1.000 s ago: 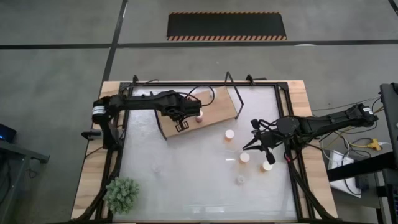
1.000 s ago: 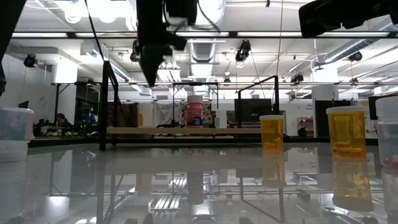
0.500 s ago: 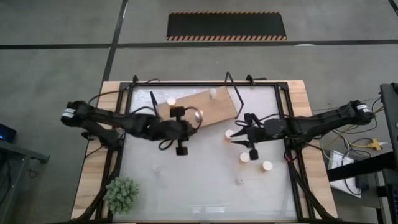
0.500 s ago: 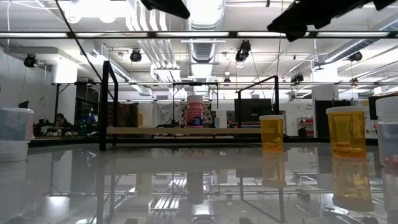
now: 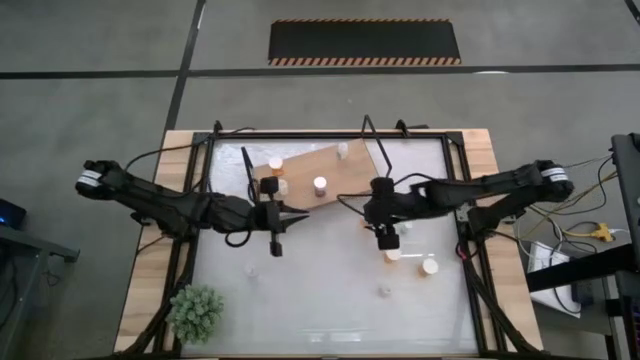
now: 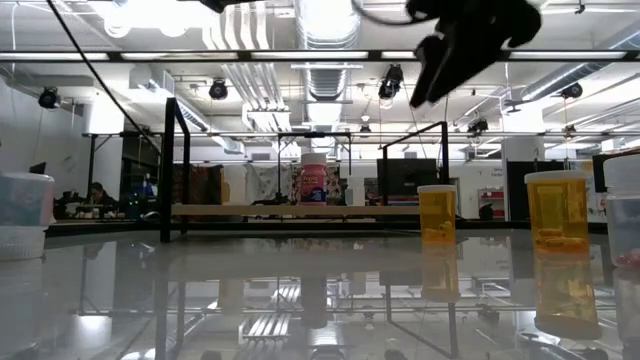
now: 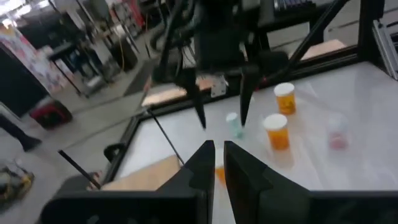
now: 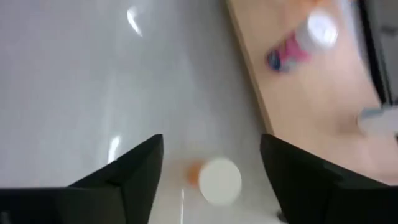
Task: Pick and place medicine bottles onto shelf by color
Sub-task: Put the top orange pill bottle on the shelf
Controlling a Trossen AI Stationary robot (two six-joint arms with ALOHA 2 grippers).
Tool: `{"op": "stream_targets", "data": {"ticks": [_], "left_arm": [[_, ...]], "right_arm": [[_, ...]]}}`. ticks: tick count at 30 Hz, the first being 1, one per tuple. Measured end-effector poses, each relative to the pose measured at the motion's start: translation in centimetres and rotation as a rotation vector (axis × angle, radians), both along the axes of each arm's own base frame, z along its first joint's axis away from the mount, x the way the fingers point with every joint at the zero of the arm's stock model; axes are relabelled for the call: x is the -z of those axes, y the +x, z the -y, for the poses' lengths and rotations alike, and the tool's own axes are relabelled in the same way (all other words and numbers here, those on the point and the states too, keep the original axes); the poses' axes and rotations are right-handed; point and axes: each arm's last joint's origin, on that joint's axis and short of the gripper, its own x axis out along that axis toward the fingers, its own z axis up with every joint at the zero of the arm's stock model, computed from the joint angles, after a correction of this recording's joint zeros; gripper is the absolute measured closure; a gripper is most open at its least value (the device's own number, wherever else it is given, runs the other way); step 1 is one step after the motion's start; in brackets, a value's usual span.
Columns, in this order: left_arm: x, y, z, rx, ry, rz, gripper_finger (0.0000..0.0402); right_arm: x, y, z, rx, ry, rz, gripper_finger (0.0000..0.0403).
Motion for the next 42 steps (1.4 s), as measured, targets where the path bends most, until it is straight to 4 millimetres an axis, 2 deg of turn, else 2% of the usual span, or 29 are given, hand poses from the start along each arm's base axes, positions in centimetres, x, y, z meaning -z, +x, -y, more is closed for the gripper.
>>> {"op": "stream_targets", "data": {"ticks": [6, 12, 17, 26, 32, 42], "left_arm": [[0.1, -1.2, -0.3, 0.006, 0.014, 0.071, 0.0385], [0.4, -1.8, -0.5, 0.010, 0.043, 0.074, 0.0385], [0.4, -1.8, -0.5, 0.013, 0.058, 0.070, 0.0385], [0.4, -1.8, -0.5, 0.015, 0.072, 0.066, 0.0385], [0.4, -1.8, -0.5, 0.015, 0.072, 0.066, 0.0385], [0.4, -1.8, -0.5, 0.015, 0.072, 0.065, 0.0385]], "right_arm": [[2.1, 2.0, 1.5, 0.044, -0.016, -0.206, 0.0100], [4.3, 3.2, 2.7, 0.028, 0.026, -0.311, 0.0072], [5.7, 3.6, 3.8, 0.034, 0.062, -0.369, 0.0065], [7.1, 3.9, 4.9, 0.061, 0.082, -0.429, 0.0065], [7.8, 4.1, 5.0, 0.040, 0.087, -0.454, 0.0087], [7.7, 4.1, 5.0, 0.038, 0.089, -0.454, 0.0178]]}}
